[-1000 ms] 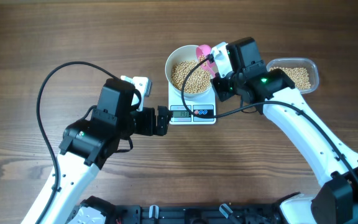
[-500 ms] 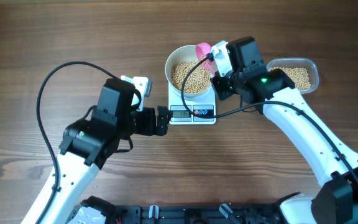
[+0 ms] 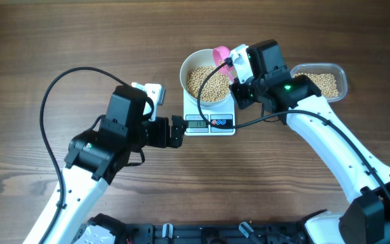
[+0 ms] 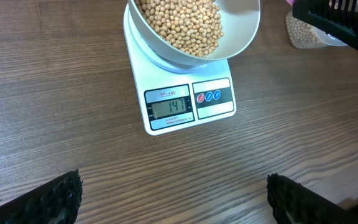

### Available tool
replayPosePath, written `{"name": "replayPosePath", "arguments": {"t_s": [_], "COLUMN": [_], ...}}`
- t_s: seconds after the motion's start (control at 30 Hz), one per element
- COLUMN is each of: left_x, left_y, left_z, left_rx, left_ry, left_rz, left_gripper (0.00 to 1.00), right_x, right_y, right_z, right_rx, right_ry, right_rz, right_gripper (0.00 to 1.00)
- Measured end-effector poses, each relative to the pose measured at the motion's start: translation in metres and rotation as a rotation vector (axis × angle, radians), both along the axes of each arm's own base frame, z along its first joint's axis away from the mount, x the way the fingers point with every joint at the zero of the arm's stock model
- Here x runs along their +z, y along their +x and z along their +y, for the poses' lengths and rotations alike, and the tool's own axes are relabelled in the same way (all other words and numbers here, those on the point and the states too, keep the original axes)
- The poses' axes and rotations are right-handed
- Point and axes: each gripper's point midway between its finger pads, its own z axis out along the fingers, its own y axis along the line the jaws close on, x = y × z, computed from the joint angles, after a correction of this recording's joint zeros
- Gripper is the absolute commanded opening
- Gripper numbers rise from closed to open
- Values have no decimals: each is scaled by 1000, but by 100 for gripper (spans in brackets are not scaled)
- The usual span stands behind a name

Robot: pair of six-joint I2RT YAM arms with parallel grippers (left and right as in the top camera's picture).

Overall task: Scoop item into bowl and weigh 150g on scale
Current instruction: 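Tilt the scoop slowly with the right gripper, trickling soybeans into the bowl, then move the pink scoop right back over the soybean tub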

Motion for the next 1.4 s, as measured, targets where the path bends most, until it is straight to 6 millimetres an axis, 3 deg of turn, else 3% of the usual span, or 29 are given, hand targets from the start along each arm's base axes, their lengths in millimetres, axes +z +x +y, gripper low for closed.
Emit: {"name": "replayPosePath", "arguments": {"t_s": [0.63,1.1,1.4], "left_x": [0,0,0], "left_y": [0,0,0], "left_z": [0,0,0], "left_rx": [0,0,0], "left_ry": [0,0,0], "left_rz": [0,0,0], "left_gripper": [100,100,100], "right_x": [0,0,0], "right_y": [0,0,-4], "right_z": [0,0,8], "right_rx": [3,110,194], "right_ry": [-2,-68,-231], "right_rz": [-1,-41,-113], "right_gripper": [4,4,4]}}
